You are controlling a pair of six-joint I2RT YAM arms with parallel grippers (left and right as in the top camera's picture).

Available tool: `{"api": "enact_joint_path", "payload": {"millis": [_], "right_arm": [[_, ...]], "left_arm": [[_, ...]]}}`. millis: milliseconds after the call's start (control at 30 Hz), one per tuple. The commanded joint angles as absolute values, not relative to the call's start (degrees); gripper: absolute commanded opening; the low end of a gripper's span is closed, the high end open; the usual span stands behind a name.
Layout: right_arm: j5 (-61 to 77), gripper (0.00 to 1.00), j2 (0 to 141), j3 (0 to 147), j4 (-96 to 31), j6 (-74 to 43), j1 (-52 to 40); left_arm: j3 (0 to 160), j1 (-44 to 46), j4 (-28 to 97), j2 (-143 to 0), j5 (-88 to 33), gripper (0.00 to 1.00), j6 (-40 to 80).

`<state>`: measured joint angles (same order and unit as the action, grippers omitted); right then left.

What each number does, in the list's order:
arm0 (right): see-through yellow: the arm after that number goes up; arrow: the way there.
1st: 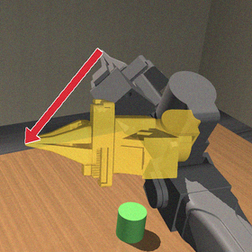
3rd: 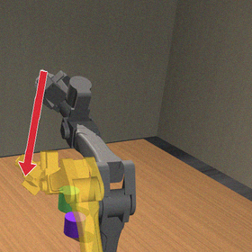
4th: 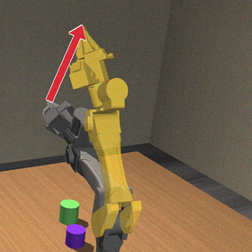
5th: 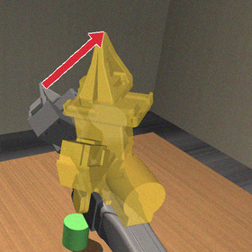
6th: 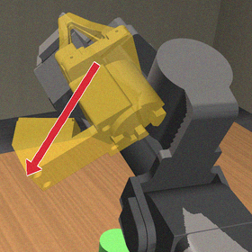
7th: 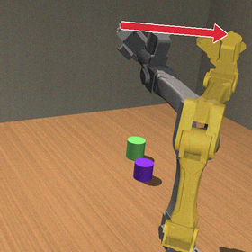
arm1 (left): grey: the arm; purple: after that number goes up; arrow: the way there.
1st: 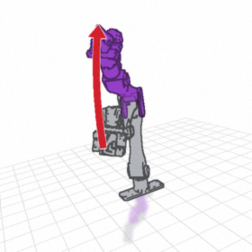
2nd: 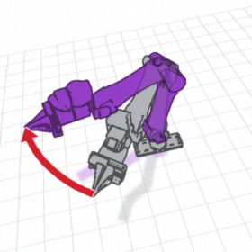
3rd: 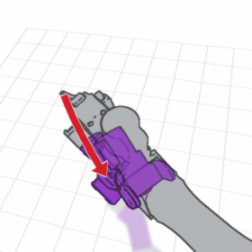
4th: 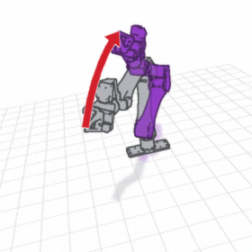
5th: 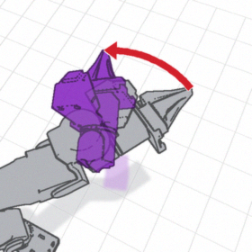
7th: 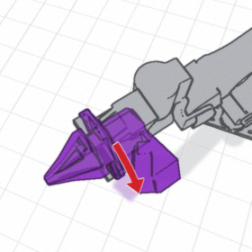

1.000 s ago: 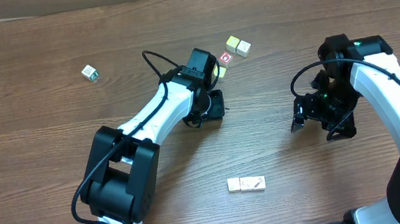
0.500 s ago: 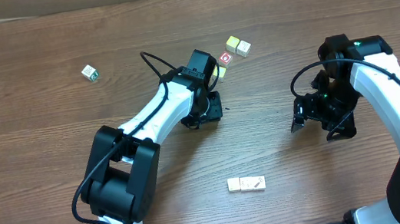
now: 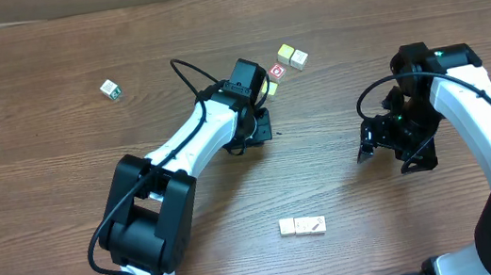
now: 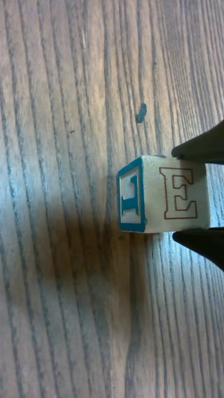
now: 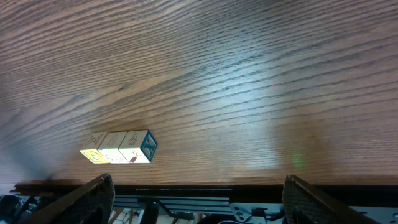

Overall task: Flip 4 blocks
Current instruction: 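Carry the L block down toward the row with the left gripper, then place the L block at the left end of the row and release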

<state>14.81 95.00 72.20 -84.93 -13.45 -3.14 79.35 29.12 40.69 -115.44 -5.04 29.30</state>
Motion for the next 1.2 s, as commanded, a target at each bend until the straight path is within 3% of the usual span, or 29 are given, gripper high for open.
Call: {"api": "enact_joint_path", "payload": {"millis": [0, 467, 633, 967, 1167], "right_arm": [[15.1, 0.87, 95.0, 72.7, -84.8, -13.3, -3.2], [15.1, 0.87, 95.0, 72.7, -84.8, -13.3, -3.2], [15.1, 0.87, 95.0, 72.7, -84.8, -13.2, -3.2], [15.1, 0.87, 95.0, 72.7, -84.1, -13.0, -3.2], [15.1, 0.87, 95.0, 72.7, -84.2, -13.0, -3.2]], "left_arm": [[80.3, 28.8, 41.0, -116.6, -4.1, 0.04, 26.7], [80.2, 29.0, 58.0, -106.1, -3.7, 0.05, 24.4], [71.0, 31.1, 59.0, -96.9, -2.4, 0.04, 28.9], [42.7, 44.5, 47.0, -74.3, -7.5, 0.04, 47.1], [34.1, 52.3, 37.3, -71.4, -7.5, 0.04, 59.2]]}}
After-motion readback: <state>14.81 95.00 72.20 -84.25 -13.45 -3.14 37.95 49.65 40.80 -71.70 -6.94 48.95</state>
